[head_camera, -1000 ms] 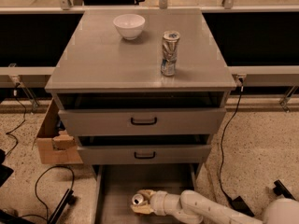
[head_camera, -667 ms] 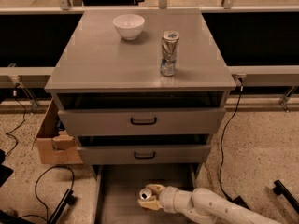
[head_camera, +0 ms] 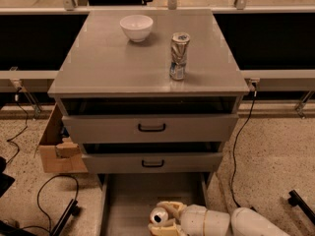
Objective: Pick coke can from bottom drawer and place on counter
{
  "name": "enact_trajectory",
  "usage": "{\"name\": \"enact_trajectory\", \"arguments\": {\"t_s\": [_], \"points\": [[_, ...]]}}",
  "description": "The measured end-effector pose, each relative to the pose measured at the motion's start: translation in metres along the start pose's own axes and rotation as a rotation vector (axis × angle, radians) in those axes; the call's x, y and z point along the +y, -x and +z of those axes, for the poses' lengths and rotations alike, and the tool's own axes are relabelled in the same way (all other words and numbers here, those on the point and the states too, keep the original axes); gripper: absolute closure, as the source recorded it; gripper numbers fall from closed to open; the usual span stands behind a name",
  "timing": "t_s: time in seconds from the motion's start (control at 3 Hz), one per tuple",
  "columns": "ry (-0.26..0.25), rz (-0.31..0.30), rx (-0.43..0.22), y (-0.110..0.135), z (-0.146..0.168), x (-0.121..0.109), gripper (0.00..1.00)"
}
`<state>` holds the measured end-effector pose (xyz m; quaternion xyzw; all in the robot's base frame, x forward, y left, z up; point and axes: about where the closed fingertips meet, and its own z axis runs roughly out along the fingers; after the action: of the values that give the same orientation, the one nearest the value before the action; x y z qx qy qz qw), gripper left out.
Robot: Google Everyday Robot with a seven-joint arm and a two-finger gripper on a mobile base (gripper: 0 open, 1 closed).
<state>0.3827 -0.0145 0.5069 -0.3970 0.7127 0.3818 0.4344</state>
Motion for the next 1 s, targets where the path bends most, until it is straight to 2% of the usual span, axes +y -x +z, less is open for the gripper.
{"name": "enact_trajectory", "arguments": {"t_s": [0.33,0.67,1.0], "points": [[0.046,-0.064,-0.004,0.069,-0.033,0.046,1.0],[0.071,-0.139,-0.004,0.142,-0.039,0.07,1.0],[0.097,-0.205,-0.016,0.219,-0.02,0.078,1.0]]}}
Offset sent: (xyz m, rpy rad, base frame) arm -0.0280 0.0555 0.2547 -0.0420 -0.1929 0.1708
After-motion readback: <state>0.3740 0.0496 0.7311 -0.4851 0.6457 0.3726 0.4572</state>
